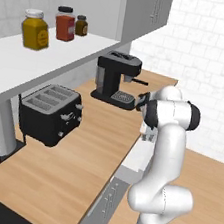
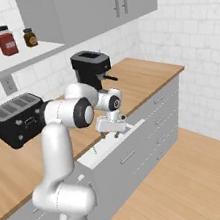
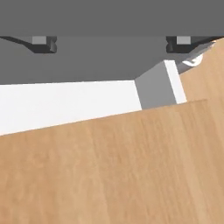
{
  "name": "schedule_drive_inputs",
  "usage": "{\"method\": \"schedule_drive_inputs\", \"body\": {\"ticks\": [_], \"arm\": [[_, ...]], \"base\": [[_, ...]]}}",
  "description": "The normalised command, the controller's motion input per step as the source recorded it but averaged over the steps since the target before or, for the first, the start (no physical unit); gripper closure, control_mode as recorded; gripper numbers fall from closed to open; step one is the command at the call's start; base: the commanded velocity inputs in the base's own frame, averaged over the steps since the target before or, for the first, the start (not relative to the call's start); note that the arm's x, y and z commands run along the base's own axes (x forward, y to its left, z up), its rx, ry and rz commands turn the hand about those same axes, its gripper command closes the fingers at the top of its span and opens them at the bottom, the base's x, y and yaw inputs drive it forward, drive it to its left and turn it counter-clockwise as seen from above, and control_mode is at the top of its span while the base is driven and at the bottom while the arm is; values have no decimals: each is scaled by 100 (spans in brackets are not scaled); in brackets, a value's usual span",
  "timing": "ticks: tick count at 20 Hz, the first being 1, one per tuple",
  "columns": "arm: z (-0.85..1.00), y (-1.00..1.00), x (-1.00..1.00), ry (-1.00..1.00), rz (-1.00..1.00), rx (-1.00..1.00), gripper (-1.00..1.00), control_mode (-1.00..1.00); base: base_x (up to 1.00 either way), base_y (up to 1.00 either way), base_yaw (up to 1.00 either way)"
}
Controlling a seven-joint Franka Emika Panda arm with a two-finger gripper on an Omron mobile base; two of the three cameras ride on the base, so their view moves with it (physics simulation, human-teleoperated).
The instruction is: Take a straw from the drawer in front and place it inside the glass cup on the dining counter.
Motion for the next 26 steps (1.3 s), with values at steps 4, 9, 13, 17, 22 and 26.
{"method": "schedule_drive_inputs", "body": {"ticks": [4,9,13,17,22,26], "arm": [[-25,0,0,0,10,0,-100,-100],[-23,0,0,0,7,0,-100,-100],[-22,0,-3,0,2,0,-100,-100],[-21,0,-6,0,0,0,-100,-100],[-18,0,-11,0,0,0,-100,-100],[-7,-10,-24,0,0,1,-100,-100]], "base": [[0,0,0],[0,0,0],[0,0,0],[0,0,0],[0,0,0],[0,0,0]]}}
